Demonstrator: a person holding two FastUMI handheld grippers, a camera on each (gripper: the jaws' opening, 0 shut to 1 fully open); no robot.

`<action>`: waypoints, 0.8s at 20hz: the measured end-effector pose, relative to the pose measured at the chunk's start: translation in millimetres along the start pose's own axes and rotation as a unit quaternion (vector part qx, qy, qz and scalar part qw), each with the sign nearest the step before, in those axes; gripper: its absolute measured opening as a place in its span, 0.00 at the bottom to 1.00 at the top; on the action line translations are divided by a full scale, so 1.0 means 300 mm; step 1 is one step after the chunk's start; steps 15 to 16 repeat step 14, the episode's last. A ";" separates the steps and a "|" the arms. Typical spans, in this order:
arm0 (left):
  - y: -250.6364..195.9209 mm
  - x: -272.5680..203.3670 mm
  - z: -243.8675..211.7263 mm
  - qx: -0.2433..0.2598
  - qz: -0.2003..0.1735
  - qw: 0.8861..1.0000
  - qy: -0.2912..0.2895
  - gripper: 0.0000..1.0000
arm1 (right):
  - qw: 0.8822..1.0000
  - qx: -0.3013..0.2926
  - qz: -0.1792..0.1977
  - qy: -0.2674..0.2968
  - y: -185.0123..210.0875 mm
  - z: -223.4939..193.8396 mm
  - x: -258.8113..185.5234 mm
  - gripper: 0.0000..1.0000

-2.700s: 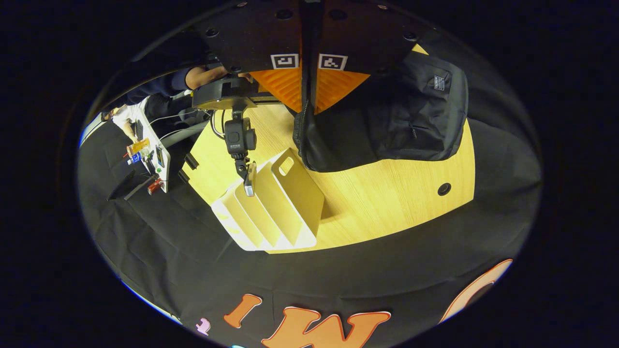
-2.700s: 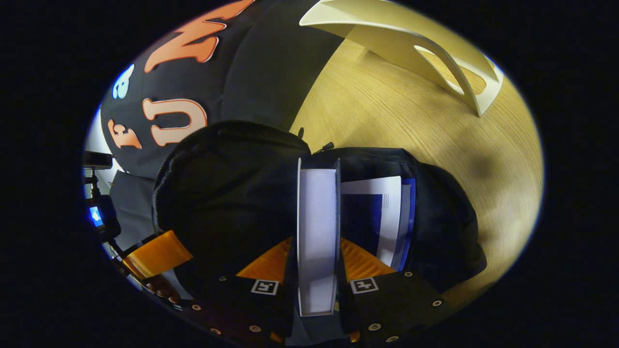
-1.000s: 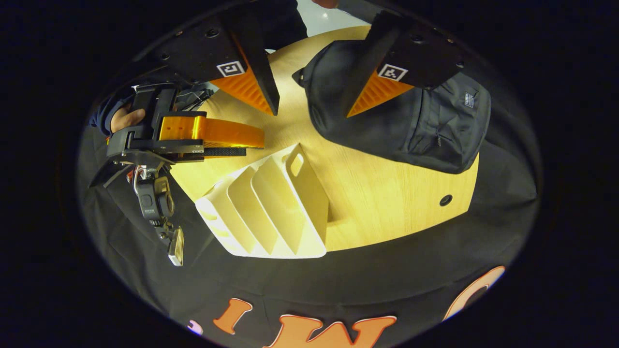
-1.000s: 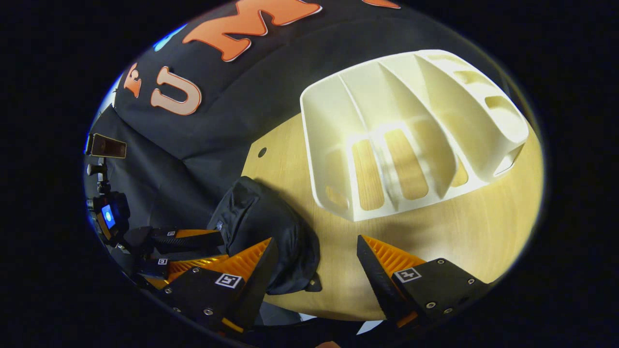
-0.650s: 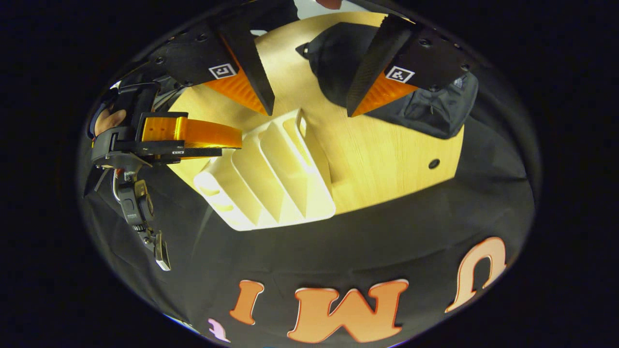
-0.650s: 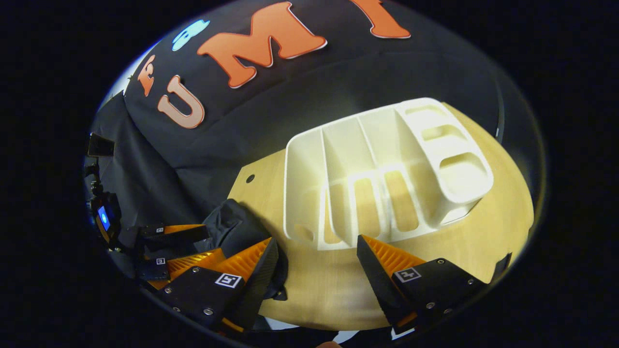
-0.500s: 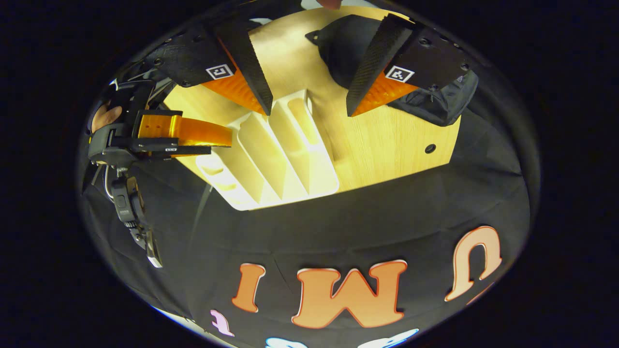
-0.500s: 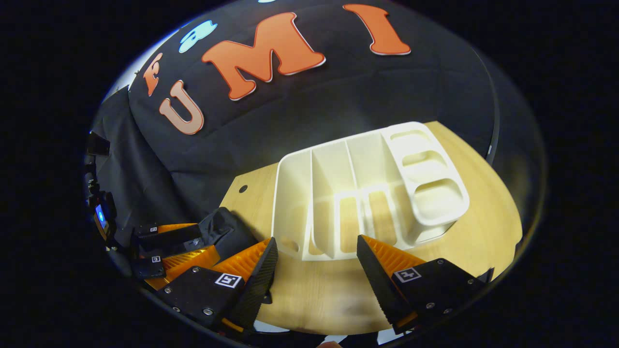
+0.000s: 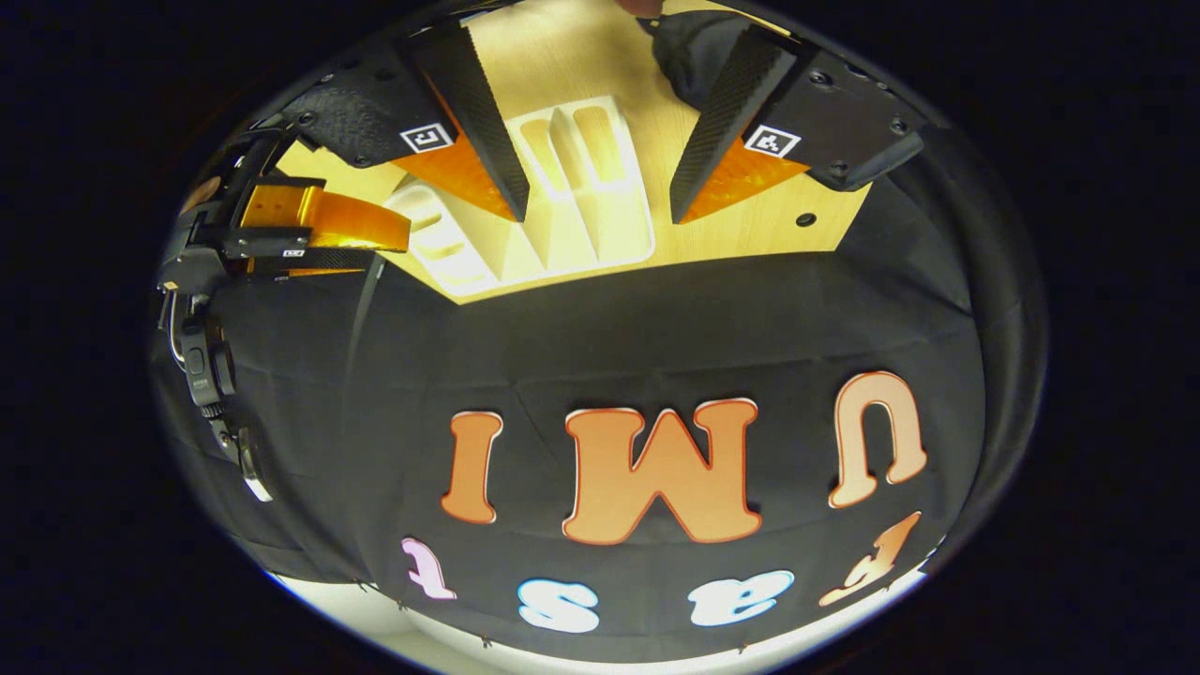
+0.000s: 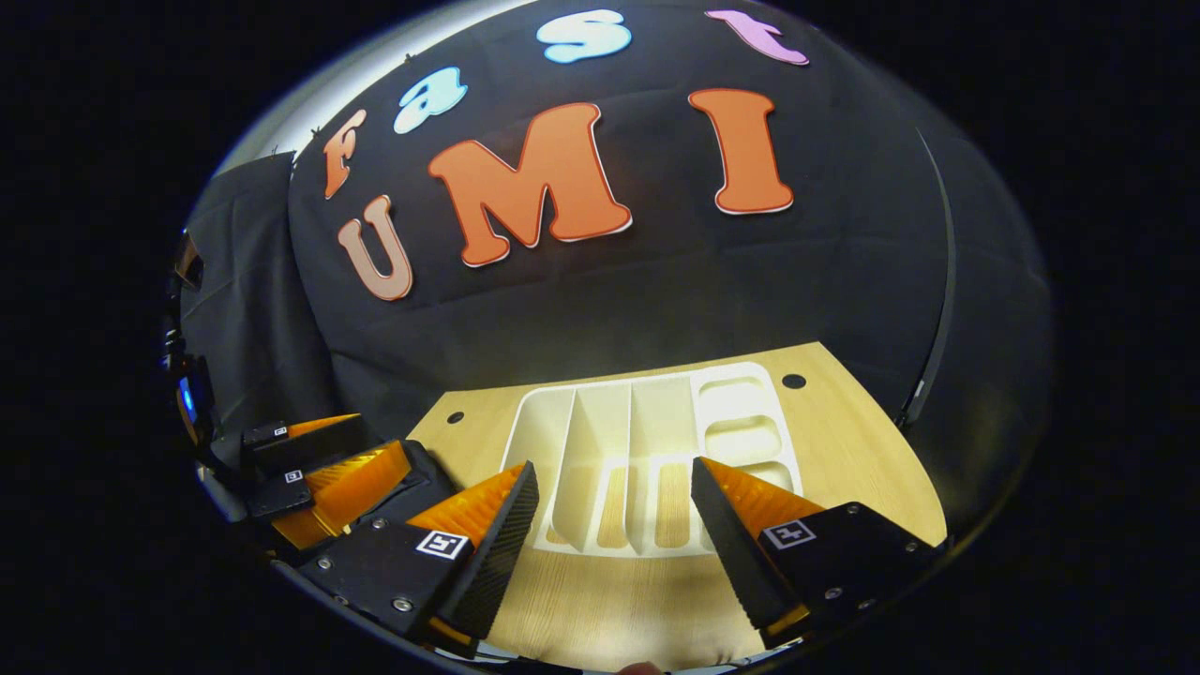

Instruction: Open the schoolbag, grab two books from the bookshelf and put them into the schoolbag.

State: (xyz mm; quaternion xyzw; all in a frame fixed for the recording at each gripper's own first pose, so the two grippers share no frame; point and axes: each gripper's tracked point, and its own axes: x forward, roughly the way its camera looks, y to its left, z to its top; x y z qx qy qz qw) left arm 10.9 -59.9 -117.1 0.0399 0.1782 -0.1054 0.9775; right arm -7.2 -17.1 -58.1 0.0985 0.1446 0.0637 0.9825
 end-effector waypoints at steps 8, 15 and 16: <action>0.019 -0.047 0.063 -0.006 0.060 0.994 -0.092 0.96 | 0.995 -0.052 0.012 -0.086 0.029 0.133 -0.087 0.98; 0.016 -0.097 0.086 -0.017 0.079 0.987 -0.136 0.96 | 0.989 -0.089 0.032 -0.117 0.067 0.120 -0.137 0.98; 0.016 -0.097 0.086 -0.017 0.079 0.987 -0.136 0.96 | 0.989 -0.089 0.032 -0.117 0.067 0.120 -0.137 0.98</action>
